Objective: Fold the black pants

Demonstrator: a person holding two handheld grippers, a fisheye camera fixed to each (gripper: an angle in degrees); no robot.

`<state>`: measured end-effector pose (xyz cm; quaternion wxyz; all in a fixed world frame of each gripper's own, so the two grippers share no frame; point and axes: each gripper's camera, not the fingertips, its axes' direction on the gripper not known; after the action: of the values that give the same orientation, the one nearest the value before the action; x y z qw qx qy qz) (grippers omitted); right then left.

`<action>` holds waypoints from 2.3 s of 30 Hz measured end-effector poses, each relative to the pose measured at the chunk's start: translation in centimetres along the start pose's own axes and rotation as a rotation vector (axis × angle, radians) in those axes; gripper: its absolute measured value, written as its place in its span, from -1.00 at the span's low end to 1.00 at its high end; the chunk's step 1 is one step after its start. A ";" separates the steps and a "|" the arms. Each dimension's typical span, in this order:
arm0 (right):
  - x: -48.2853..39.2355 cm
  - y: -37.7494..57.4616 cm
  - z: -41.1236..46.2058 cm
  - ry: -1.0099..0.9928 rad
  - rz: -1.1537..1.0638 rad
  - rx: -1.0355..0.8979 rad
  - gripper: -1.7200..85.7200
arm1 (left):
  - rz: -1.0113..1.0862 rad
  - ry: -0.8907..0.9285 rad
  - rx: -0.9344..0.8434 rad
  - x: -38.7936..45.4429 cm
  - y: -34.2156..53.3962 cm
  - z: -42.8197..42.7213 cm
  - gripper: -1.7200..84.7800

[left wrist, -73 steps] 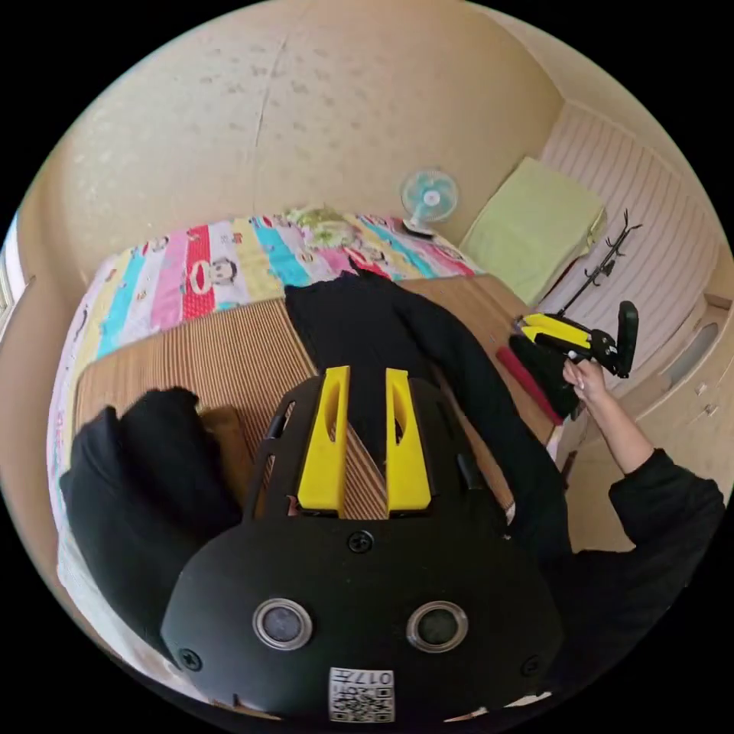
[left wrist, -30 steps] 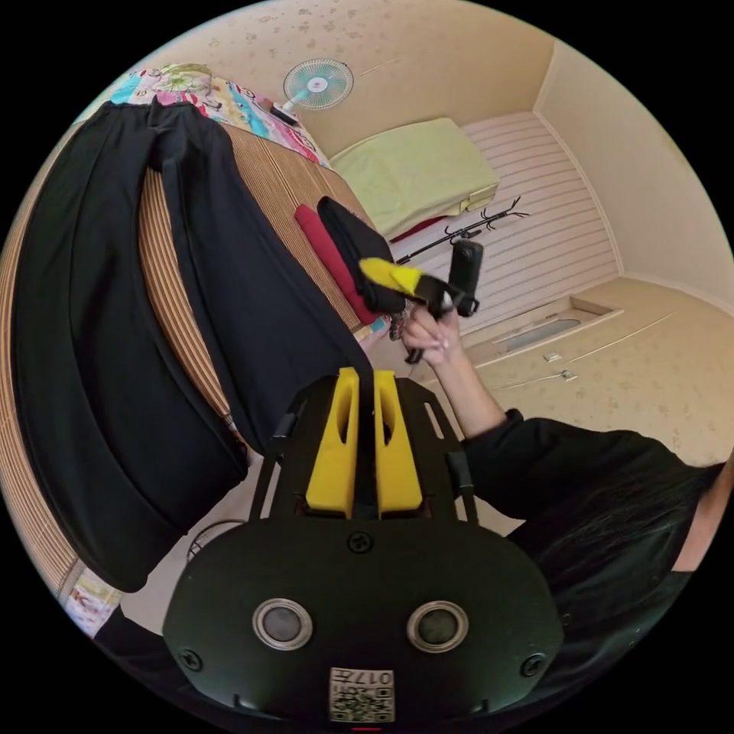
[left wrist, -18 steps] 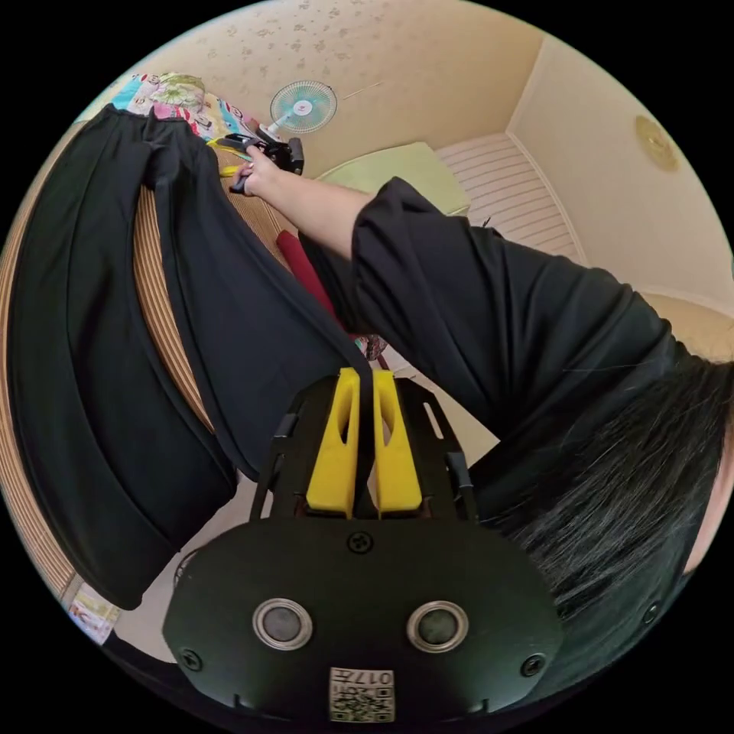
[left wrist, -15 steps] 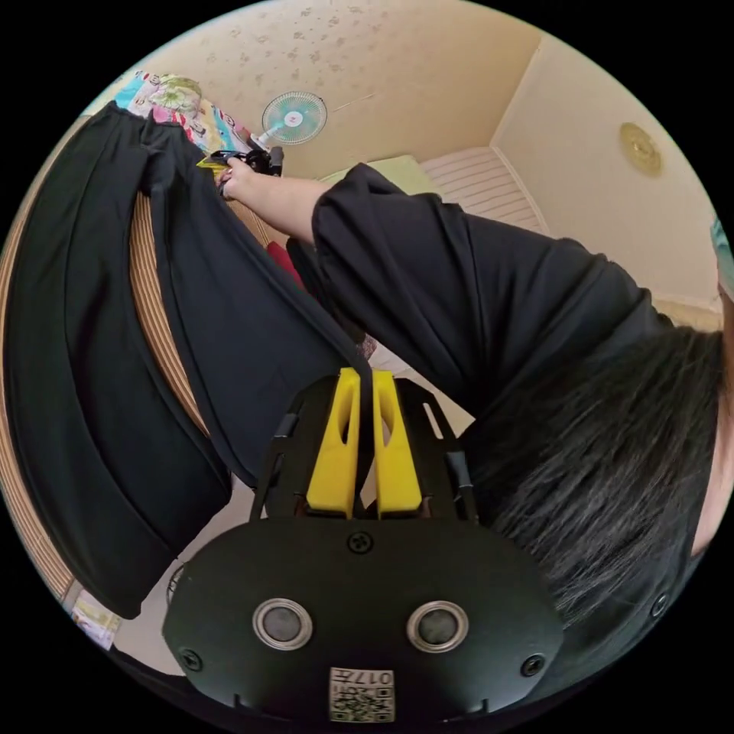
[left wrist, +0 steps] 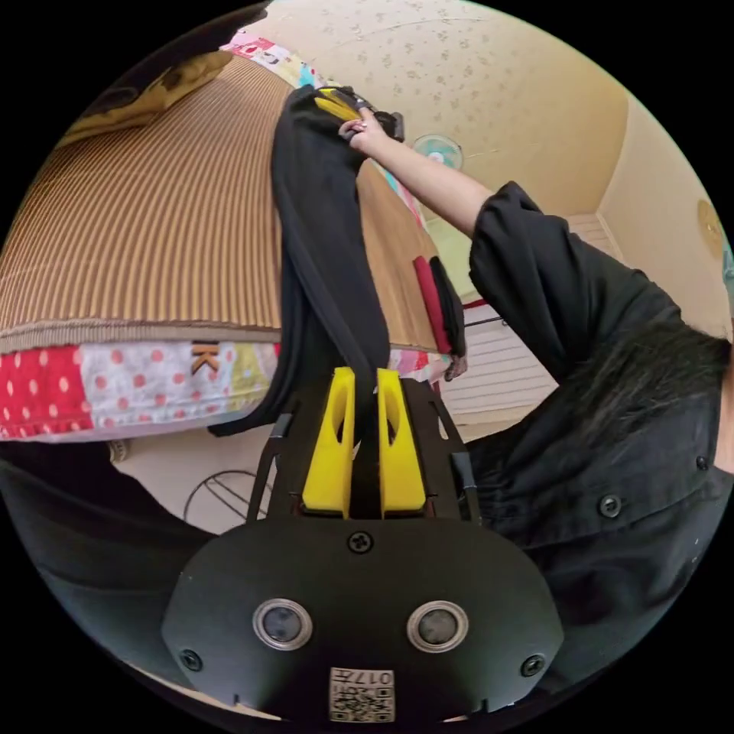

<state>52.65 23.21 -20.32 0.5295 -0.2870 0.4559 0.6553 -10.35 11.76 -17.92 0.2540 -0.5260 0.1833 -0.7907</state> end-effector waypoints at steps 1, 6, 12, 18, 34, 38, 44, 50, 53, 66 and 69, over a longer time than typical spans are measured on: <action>-0.8 2.1 0.1 0.061 -0.018 -0.018 -0.77 | -0.016 -0.030 -0.037 -0.6 0.2 0.1 -0.74; -6.0 17.0 -3.4 0.175 -0.253 -0.116 -0.73 | 0.012 -0.055 0.002 -1.0 -0.1 -0.7 -0.70; -4.5 39.2 -8.3 0.250 -0.086 -0.077 -0.75 | 0.067 -0.121 -0.039 -0.6 -2.6 1.7 -0.75; -6.1 50.9 -7.8 0.246 -0.005 0.069 -0.78 | 0.096 -0.199 -0.027 2.0 -2.3 2.8 -0.84; -13.2 53.1 -4.2 0.580 -0.157 0.006 -0.89 | 0.203 -0.203 -0.012 9.8 -0.1 4.1 -0.93; -12.7 54.9 -4.9 0.613 -0.207 -0.011 -0.89 | 0.210 -0.262 -0.112 9.4 0.8 6.5 -0.91; -10.8 54.0 -5.7 0.509 -0.146 0.004 -0.84 | 0.103 -0.308 -0.092 7.4 0.6 7.2 -0.78; -8.7 47.9 -4.8 0.450 -0.115 0.031 -0.75 | 0.159 -0.315 0.049 8.0 -5.0 7.1 -0.72; -6.0 47.2 -3.3 0.328 -0.061 0.044 -0.78 | 0.128 -0.271 -0.020 5.9 -6.3 10.7 -0.81; -5.9 57.1 -11.3 0.079 -0.008 0.050 -0.86 | 0.125 -0.065 0.017 7.0 4.6 7.0 -0.79; -3.9 54.8 -12.9 0.011 0.039 0.136 -0.77 | 0.180 -0.079 0.074 7.0 1.7 6.4 -0.74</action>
<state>-0.04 8.57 -6.28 0.5325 -0.2448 0.5077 0.6315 -6.29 6.10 -11.23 0.3504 -0.5282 0.1906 -0.7496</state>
